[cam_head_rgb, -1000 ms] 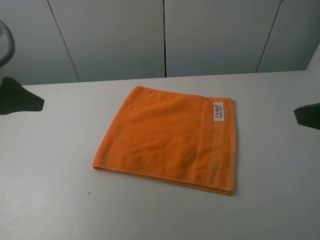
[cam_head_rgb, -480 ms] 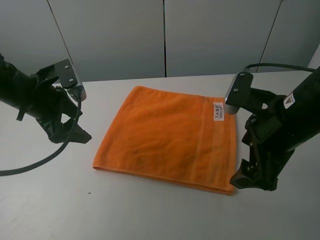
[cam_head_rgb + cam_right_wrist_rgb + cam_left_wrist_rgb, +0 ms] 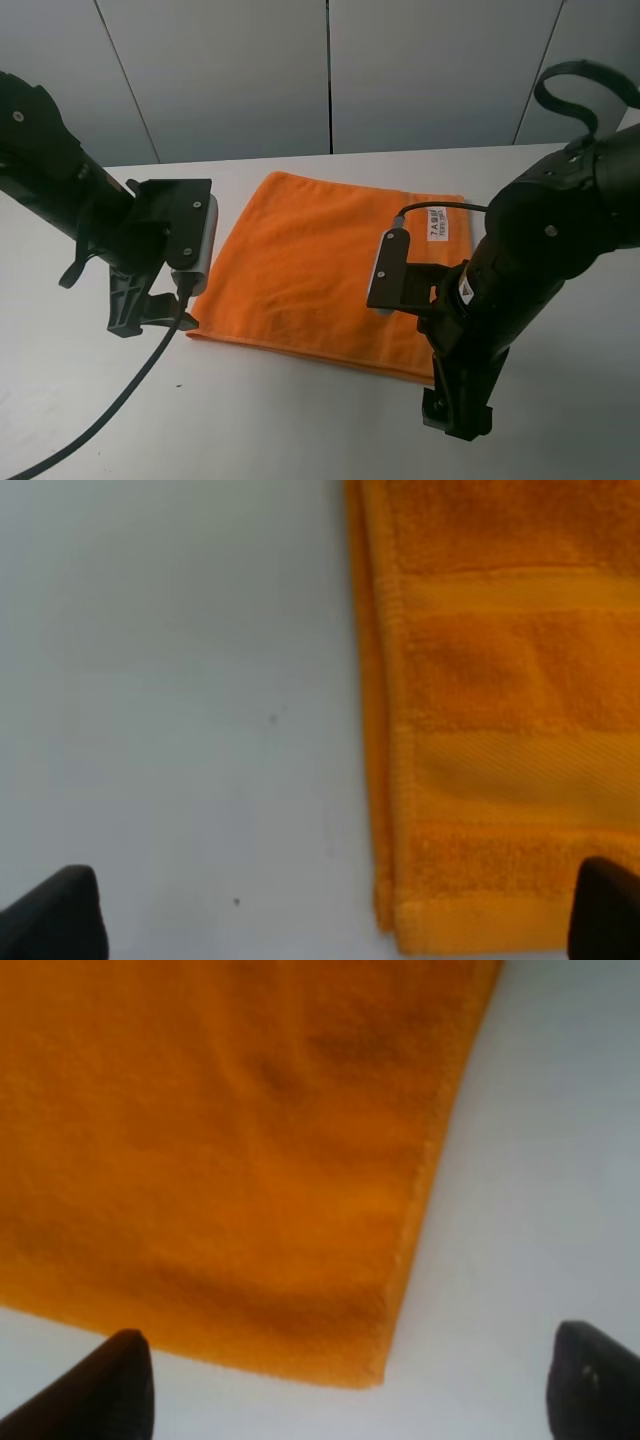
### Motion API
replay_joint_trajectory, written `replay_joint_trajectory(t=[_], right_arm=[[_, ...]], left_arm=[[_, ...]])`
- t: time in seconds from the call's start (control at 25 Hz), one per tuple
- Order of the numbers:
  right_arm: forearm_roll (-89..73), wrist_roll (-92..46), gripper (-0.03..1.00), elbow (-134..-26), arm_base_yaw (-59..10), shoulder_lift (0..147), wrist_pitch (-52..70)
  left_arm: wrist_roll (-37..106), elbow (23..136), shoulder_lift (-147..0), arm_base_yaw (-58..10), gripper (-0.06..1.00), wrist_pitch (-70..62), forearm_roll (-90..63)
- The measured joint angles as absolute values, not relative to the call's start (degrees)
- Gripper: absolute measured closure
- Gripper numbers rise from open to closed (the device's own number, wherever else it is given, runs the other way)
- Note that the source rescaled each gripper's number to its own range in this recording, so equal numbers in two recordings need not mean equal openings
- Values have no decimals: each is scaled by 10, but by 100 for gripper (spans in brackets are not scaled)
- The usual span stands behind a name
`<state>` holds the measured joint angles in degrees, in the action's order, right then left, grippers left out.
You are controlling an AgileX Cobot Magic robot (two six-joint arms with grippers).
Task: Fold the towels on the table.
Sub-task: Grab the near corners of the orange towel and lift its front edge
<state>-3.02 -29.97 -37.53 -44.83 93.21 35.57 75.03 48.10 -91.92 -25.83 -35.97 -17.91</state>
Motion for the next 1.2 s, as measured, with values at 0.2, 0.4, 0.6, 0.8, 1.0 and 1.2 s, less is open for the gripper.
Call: replay_joint_trajectory(t=[0.2, 0.4, 0.6, 0.8, 1.0, 1.2], right_arm=[[-4, -294, -3, -375, -462, 963, 342], [44, -265, -3, -378, -462, 974, 337], [79, -235, -3, -382, -462, 975, 337], [79, -234, -3, -382, -462, 975, 336], [79, -241, -3, -382, -462, 975, 329], [79, -245, -3, -387, -462, 1005, 328]], left_arm=[[721, 478, -926, -258, -6, -381, -128], [718, 476, -927, -258, -6, -372, -120], [717, 476, -931, -258, -6, -362, -119], [719, 476, -961, -258, -6, -364, -121], [719, 476, -980, -258, -6, -363, -122], [719, 476, -980, -258, -6, -362, -122]])
